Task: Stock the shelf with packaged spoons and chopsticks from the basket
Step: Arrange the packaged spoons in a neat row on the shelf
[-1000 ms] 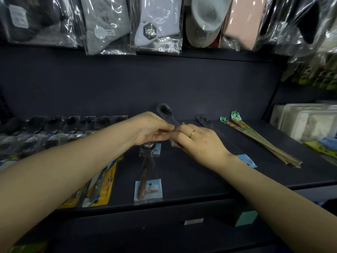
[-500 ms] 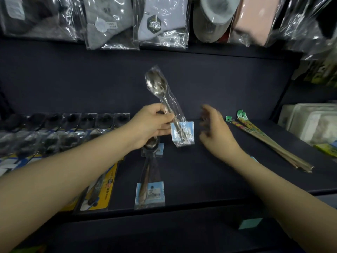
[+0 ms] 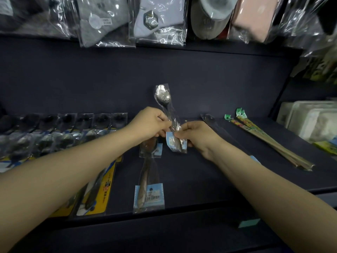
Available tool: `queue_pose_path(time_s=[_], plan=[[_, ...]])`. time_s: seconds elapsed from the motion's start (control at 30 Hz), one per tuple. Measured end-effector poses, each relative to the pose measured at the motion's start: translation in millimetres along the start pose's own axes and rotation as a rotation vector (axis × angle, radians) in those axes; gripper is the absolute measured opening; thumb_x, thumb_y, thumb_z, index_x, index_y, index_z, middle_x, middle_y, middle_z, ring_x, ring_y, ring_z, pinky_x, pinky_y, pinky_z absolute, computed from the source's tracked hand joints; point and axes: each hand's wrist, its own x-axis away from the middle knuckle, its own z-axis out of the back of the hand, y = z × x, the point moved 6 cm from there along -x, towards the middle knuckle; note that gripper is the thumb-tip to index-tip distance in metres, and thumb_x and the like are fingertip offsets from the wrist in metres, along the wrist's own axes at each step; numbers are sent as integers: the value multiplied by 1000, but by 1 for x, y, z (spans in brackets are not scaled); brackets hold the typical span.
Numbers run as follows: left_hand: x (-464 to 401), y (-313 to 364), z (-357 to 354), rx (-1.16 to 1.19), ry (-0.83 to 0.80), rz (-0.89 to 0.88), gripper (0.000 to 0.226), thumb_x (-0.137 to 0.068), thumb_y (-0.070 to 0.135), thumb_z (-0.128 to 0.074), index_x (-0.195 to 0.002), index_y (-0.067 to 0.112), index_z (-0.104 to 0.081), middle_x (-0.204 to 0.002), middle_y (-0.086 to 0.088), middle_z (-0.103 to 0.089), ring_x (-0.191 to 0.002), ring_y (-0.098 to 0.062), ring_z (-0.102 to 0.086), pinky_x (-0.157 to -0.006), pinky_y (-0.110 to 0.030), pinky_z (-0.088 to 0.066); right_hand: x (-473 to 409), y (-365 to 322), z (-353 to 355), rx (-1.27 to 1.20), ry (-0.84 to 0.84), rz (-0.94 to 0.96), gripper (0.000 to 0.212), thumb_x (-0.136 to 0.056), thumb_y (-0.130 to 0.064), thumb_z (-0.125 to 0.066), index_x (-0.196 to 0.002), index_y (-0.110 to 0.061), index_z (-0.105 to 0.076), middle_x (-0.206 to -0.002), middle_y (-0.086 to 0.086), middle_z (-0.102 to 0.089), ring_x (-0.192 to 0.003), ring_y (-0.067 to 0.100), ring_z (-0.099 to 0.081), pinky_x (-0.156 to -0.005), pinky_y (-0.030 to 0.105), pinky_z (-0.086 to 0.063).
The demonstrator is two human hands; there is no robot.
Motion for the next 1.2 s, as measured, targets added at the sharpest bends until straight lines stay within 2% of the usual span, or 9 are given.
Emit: queue_pose_path(time_s=[0.17,0.3,0.37,0.43,0.6,0.77,0.9,1.03,1.2], plan=[[17,-6,17,-614,-161,-263,50,-82,37,-63,-127,19,-52,-127,1,-59,-111,-10,-55,-91,-20,-42,-15,14,0,9,26,-159,16,-81,3,-64,-69,-6,-59,-67,7,-58,-56,13,-56,-55,22,-48],[50,-29,5,-750,-534,-207,90,-70,61,-61,-145,31,-21,-156,13,-8,-142,-8,-14,-115,-26,-21,-23,10,-3,176,24,-154,17,-79,7,-63,-65,-3,-61,-66,9,-58,-60,18,-55,-61,26,-52],[60,-37,1,-796,-580,-172,103,-67,68,-59,-147,29,-8,-156,16,11,-144,-7,2,-118,-29,-13,-26,8,-5,259,32,-152,4,-78,6,-63,-77,10,-65,-70,15,-60,-63,23,-56,-71,36,-54],[64,-39,-2,-837,-574,-170,105,-68,70,-56,-148,26,-3,-155,14,16,-144,-8,7,-118,-28,-10,-28,10,-5,348,60,-137,29,-79,3,-62,-102,18,-59,-79,18,-58,-69,25,-54,-71,38,-50],[70,-41,-6,-930,-550,-152,104,-70,75,-46,-148,21,-2,-156,9,16,-145,-11,4,-116,-30,-12,-24,3,-11,562,92,52,51,-83,0,-54,-132,-14,-46,-111,15,-60,-80,20,-54,-63,24,-46],[72,-39,-6,-965,-526,-147,103,-72,74,-42,-148,18,-2,-157,5,14,-145,-12,3,-116,-29,-13,-12,-6,-23,861,109,177,31,-82,2,-44,-102,0,-68,-108,17,-68,-101,31,-62,-86,30,-50],[70,-36,-4,-954,-497,-143,100,-71,76,-41,-148,18,-10,-158,7,5,-145,-14,-3,-117,-32,-18,-14,-1,-29,974,85,207,28,-85,-8,-47,-101,-7,-70,-111,20,-61,-103,35,-59,-88,37,-51],[68,-17,-3,-967,-348,-250,81,-76,73,-28,-140,22,-34,-147,6,-32,-133,-16,-32,-106,-37,-37,-6,-4,10,983,184,197,36,-90,-32,-52,-122,-14,-57,-125,20,-52,-118,37,-49,-99,42,-44],[56,16,-22,-756,-169,-361,50,-84,53,-45,-123,21,-52,-123,4,-52,-112,-19,-52,-92,-40,-47,14,7,98,1247,363,-108,49,-88,-41,-53,-124,-8,-51,-128,20,-51,-121,39,-46,-97,44,-40]])
